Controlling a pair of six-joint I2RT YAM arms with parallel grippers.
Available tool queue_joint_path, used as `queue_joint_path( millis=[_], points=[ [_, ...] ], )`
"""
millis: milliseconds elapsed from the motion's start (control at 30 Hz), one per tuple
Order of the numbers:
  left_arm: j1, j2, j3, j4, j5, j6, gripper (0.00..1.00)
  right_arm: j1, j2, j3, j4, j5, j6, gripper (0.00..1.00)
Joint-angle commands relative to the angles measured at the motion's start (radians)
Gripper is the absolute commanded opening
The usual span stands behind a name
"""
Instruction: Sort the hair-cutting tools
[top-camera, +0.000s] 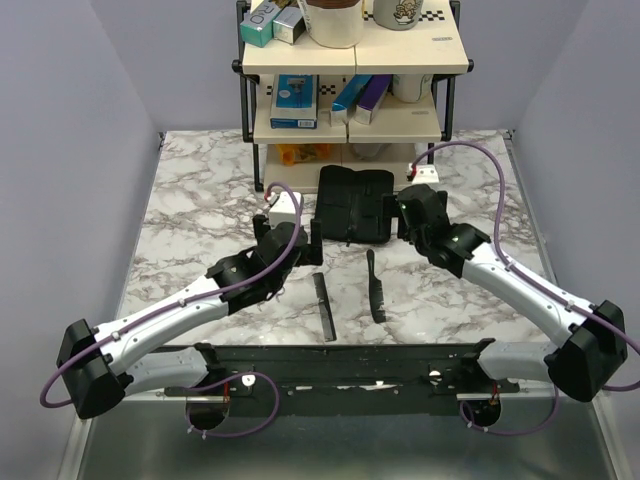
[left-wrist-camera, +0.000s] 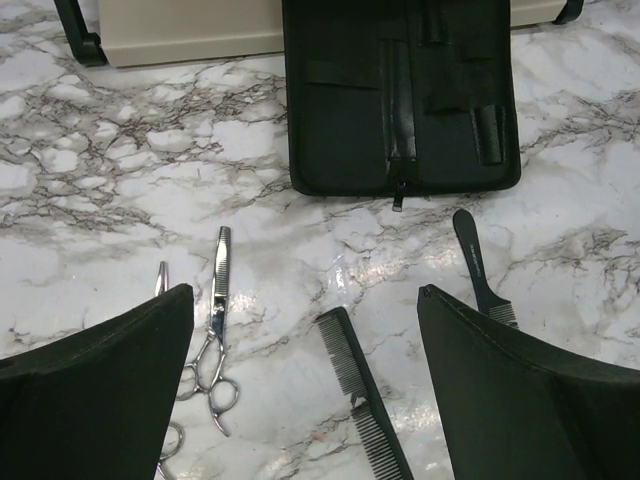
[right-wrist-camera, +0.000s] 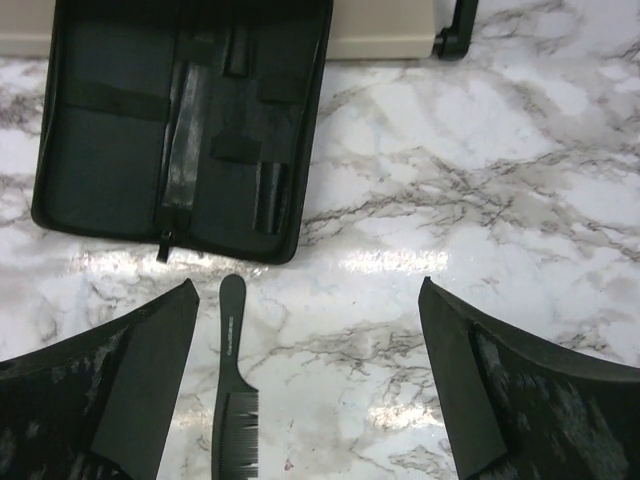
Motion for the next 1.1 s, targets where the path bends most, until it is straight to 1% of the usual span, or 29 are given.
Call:
queue_joint_path(
  millis=[0,100,133,167,200,233,267,300,367,467,533,633,767,867,967,1067],
  points=[
    [-0.005,-0.069,-0.034,-0.077,0.022,-0.061,0.99,0.002,0.005,-0.013,-0.053,-0.141,-0.007,1.00],
    [-0.005,-0.109,-0.054,-0.100,0.038,-0.093,0.99,0.022,-0.040,-0.067,-0.043,-0.202,0.003,1.00],
    [-0.005,-0.118,-0.063,-0.100,0.035,-0.094,0.99,0.059,-0.041,-0.068,-0.040,-0.207,0.008,1.00],
    [-0.005,-0.135,-0.069,-0.099,0.024,-0.100,0.99,0.083,-0.023,-0.062,-0.056,-0.174,0.015,1.00],
    [-0.005,-0.140,-0.080,-0.102,0.012,-0.102,0.99,0.112,0.001,-0.046,-0.078,-0.147,0.037,1.00],
    [-0.005,-0.141,-0.083,-0.103,-0.002,-0.103,0.99,0.167,0.026,-0.006,-0.134,-0.117,0.051,1.00],
    [-0.005,-0.143,-0.085,-0.106,-0.013,-0.107,0.99,0.191,0.089,0.022,-0.168,-0.062,0.075,1.00],
    [-0.005,-0.140,-0.083,-0.123,-0.031,-0.113,0.99,0.208,0.115,0.042,-0.196,-0.049,0.116,1.00],
    [-0.005,-0.132,-0.077,-0.140,-0.040,-0.119,0.99,0.246,0.161,0.074,-0.213,-0.075,0.146,1.00],
    [-0.005,-0.123,-0.060,-0.177,-0.048,-0.143,0.99,0.284,0.223,0.085,-0.185,-0.144,0.196,0.99],
    [-0.005,-0.124,-0.054,-0.192,-0.033,-0.153,0.99,0.324,0.265,0.088,-0.168,-0.150,0.236,0.98],
    [-0.005,-0.137,-0.059,-0.194,-0.013,-0.157,0.99,0.369,0.351,0.125,-0.199,-0.137,0.293,0.98],
    [-0.005,-0.161,-0.073,-0.194,-0.004,-0.163,0.99,0.473,0.459,0.195,-0.271,-0.077,0.367,0.97],
    [-0.005,-0.178,-0.074,-0.204,-0.002,-0.169,0.99,0.507,0.486,0.205,-0.283,-0.090,0.425,0.96],
    [-0.005,-0.198,-0.070,-0.232,-0.010,-0.182,0.99,0.522,0.480,0.166,-0.244,-0.121,0.474,0.93],
    [-0.005,-0.219,-0.059,-0.275,-0.028,-0.200,0.99,0.534,0.493,0.160,-0.225,-0.147,0.496,0.92]
  ],
)
